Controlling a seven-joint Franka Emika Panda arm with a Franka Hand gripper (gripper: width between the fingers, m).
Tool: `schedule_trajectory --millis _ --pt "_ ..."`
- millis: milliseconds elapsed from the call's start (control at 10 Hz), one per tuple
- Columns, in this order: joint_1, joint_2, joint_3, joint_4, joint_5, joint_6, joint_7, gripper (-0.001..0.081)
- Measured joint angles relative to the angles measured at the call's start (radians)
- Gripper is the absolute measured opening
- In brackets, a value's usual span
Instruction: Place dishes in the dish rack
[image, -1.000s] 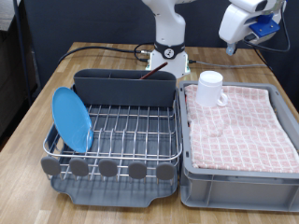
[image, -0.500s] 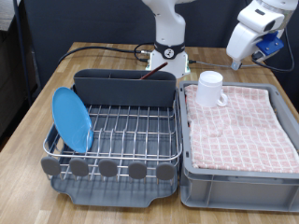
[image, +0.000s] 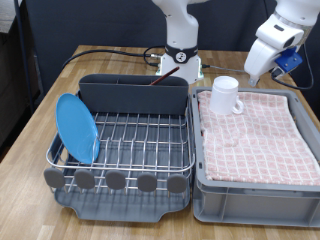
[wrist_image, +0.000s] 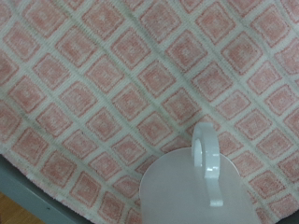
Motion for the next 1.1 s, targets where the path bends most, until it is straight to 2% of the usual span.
schedule_trajectory --millis 600,1100 --pt "-0.012 0.011 -0.029 -0.109 -0.025 0.168 -0.006 0.0802" --pt "-0.014 0.026 -0.063 -0.148 -0.033 0.238 -0.037 0.0802"
